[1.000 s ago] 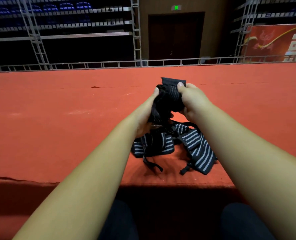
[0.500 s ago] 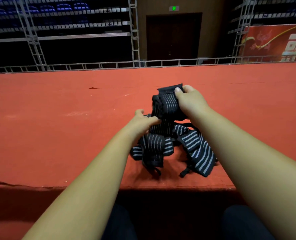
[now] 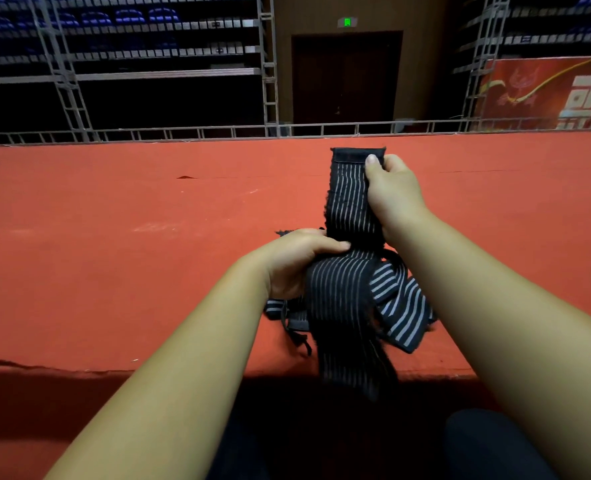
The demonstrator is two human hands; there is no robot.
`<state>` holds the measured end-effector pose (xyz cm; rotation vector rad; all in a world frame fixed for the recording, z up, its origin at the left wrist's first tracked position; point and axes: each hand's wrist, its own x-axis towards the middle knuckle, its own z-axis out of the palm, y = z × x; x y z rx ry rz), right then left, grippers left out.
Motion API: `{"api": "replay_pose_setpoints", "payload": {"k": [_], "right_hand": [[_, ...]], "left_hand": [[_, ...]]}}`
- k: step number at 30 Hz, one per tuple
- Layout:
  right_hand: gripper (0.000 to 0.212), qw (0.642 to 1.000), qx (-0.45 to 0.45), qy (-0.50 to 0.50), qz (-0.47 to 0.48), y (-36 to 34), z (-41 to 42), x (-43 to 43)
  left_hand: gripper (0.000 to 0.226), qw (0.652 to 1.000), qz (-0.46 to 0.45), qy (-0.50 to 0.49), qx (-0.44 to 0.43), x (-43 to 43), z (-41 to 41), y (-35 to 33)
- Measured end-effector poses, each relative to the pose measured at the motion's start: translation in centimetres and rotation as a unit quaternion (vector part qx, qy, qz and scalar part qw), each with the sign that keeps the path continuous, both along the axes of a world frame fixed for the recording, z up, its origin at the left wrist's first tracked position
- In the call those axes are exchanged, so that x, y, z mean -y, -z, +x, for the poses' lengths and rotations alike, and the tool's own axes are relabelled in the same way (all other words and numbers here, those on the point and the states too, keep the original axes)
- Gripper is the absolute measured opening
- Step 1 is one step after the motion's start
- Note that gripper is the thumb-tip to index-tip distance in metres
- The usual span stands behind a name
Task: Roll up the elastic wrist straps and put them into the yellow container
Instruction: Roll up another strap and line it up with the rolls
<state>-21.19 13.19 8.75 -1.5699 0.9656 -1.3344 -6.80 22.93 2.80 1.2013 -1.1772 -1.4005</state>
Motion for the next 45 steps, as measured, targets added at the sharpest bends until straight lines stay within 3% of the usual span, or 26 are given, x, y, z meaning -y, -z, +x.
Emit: {"api": "replay_pose_setpoints", "payload": {"k": [2,6,10,13,20,27,45], "right_hand": [[0.039,1.000,-0.018,0.005,0.010,0.7,-0.3,-0.1],[0.026,0.997,-0.026,-0.023,0.064,3.4,-0.5,0.4],[0.024,0.993,-0.021,-0.031,0.111,7.1,-0.5,1.4],[0.025,0.991,-0.015,-0.037,0.127,9.0,-0.6,1.9],[0.031,0.992,-0.008,-0.072,0.100,10.0,-0.3,2.5],[0.014,0.995,0.014,-0.088,0.039,10.6,-0.2,4.2],[0.017,0.982,0.104,-0.108,0.117,15.1,0.1,5.4]], "left_hand": [[0.024,0.998,0.041,0.030,0.036,-0.4,-0.3,0.1],[0.029,0.987,0.108,0.056,0.102,-1.5,-0.9,1.3],[0.033,0.989,0.088,-0.001,0.116,-0.7,-0.2,3.1],[0.019,0.986,0.027,-0.087,0.137,0.6,0.5,3.6],[0.022,0.970,-0.092,-0.192,0.117,4.1,1.2,3.1],[0.014,0.943,-0.187,-0.261,0.086,7.3,0.4,4.0],[0.021,0.959,-0.121,-0.246,-0.074,8.8,-0.1,8.0]]}}
